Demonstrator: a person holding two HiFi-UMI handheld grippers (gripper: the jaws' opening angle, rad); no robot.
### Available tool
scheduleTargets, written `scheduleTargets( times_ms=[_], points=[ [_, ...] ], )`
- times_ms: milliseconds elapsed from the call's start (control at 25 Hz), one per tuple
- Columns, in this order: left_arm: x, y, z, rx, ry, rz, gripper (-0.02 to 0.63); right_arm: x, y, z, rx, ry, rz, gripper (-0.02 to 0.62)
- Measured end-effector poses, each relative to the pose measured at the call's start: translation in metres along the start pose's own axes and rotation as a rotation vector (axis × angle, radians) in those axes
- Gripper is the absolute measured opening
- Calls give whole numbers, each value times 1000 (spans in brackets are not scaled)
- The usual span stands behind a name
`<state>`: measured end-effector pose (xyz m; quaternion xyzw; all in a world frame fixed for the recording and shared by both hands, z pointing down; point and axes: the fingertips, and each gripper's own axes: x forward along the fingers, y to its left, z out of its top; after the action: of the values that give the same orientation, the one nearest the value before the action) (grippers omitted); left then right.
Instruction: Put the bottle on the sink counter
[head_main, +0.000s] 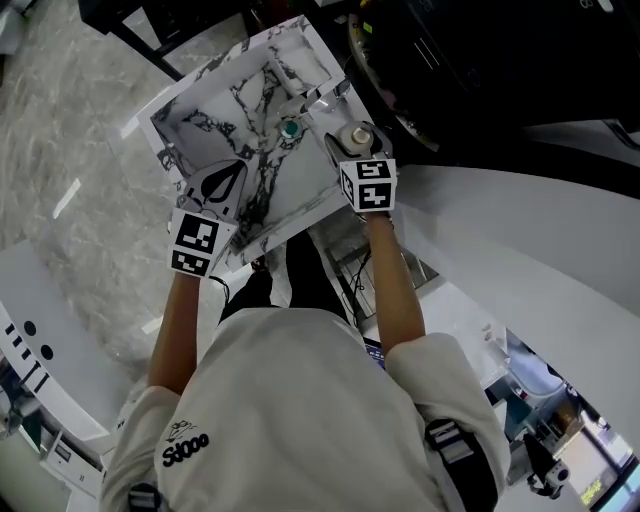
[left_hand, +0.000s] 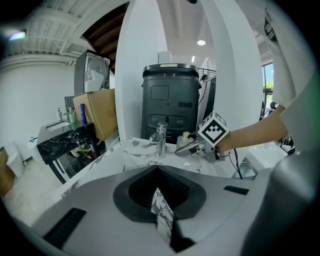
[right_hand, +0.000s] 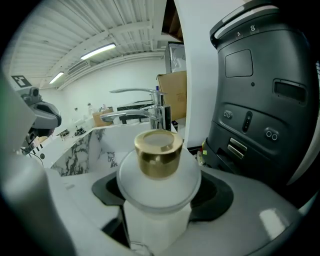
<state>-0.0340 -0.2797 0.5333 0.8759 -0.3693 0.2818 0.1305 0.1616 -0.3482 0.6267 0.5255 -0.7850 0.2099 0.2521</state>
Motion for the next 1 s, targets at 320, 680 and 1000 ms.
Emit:
scheduleTargets(
  times_ms=[320,680,1000],
  points=[
    [1,3,-8,-28,19,6,5,16,-2,-7,-97,15,-20,347],
    [7,-2,-16,-50,35,-2,5,24,-5,-10,-106,43,-34,347],
    [8,-2,-16,-38,31,8,5,26,0,-12,-120,91,-21,347]
  ],
)
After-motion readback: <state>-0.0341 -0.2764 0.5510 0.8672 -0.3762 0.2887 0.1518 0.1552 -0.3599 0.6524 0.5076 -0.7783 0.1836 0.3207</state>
